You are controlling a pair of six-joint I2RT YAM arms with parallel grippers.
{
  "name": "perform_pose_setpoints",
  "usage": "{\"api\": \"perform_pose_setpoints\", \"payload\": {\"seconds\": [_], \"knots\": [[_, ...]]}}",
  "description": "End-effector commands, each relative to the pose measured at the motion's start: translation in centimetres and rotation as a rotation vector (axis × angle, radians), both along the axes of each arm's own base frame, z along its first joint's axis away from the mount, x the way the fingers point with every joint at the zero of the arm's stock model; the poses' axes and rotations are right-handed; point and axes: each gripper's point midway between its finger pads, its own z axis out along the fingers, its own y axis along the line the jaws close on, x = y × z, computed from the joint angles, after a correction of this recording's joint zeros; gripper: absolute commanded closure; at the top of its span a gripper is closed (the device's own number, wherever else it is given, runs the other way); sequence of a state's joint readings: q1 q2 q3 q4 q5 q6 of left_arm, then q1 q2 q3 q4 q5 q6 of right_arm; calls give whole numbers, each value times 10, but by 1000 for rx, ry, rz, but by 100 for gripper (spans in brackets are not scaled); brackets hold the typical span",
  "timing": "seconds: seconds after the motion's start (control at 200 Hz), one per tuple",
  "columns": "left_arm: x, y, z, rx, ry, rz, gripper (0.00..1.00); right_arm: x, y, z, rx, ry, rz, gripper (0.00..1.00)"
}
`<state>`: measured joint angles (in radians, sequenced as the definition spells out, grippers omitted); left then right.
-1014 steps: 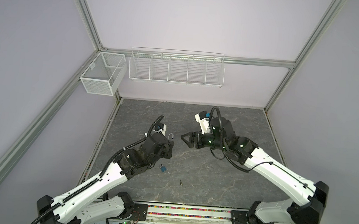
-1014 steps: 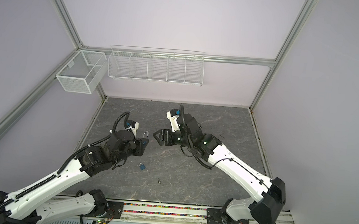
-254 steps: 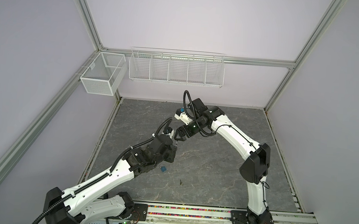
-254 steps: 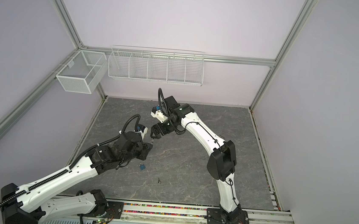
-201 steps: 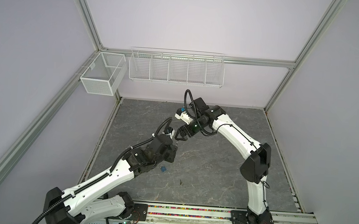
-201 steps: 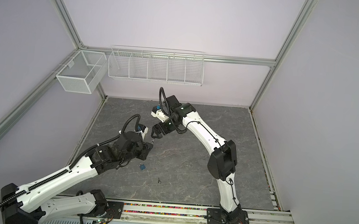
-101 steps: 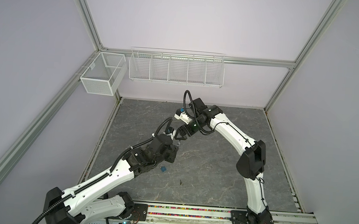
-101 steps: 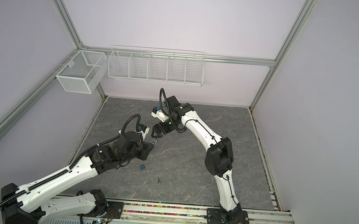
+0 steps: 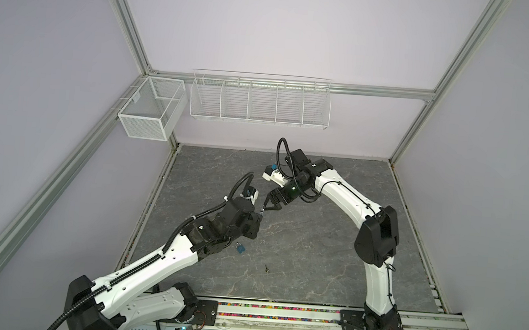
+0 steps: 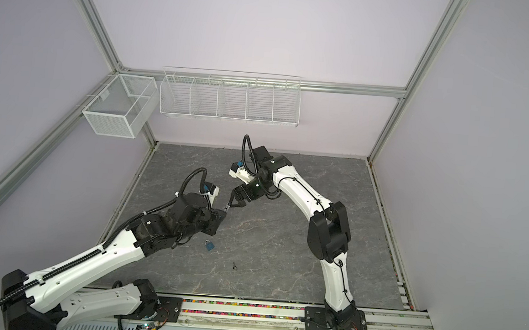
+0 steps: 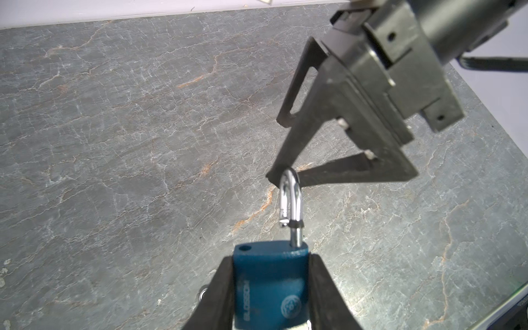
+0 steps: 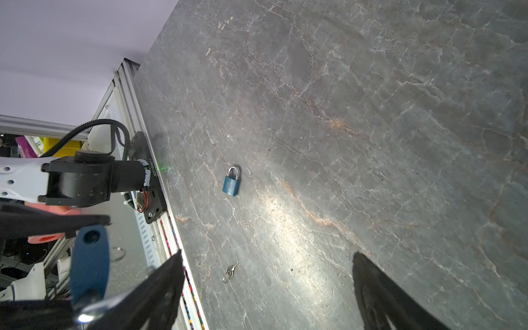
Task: Unlock with the key
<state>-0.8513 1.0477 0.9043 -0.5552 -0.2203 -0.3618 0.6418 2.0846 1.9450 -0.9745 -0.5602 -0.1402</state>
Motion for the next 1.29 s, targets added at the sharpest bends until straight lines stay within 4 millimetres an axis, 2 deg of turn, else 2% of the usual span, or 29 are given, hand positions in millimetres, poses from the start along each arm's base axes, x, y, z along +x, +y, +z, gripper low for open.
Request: {"api": "perform_pose_setpoints", "payload": {"seconds": [0.0, 0.12, 0.24, 0.42, 0.505, 0.64, 0.755, 1.084, 1.289], "knots": [[7, -3, 12, -17, -40, 12, 100, -6, 1, 35, 135, -55, 42, 7], [7, -4, 14, -25, -40, 9, 100, -3, -7, 34, 157, -62, -12, 7], [6, -6, 18, -46, -42, -1, 100, 13, -16, 31, 208, -37, -129, 6], [4, -11, 24, -72, -48, -20, 100, 31, -5, 44, 277, -20, -221, 4], [5, -9, 23, -62, -50, -13, 100, 35, 2, 44, 269, -1, -222, 3], [6, -9, 25, -67, -56, -9, 100, 28, 14, 31, 214, 20, -155, 2], [6, -9, 26, -70, -58, -6, 100, 20, 21, 30, 233, 22, -99, 2], [7, -8, 26, -66, -62, -2, 100, 13, 13, 18, 197, 32, -47, 2], [7, -8, 28, -69, -67, -3, 100, 6, 8, 18, 201, 24, 1, 2]]}}
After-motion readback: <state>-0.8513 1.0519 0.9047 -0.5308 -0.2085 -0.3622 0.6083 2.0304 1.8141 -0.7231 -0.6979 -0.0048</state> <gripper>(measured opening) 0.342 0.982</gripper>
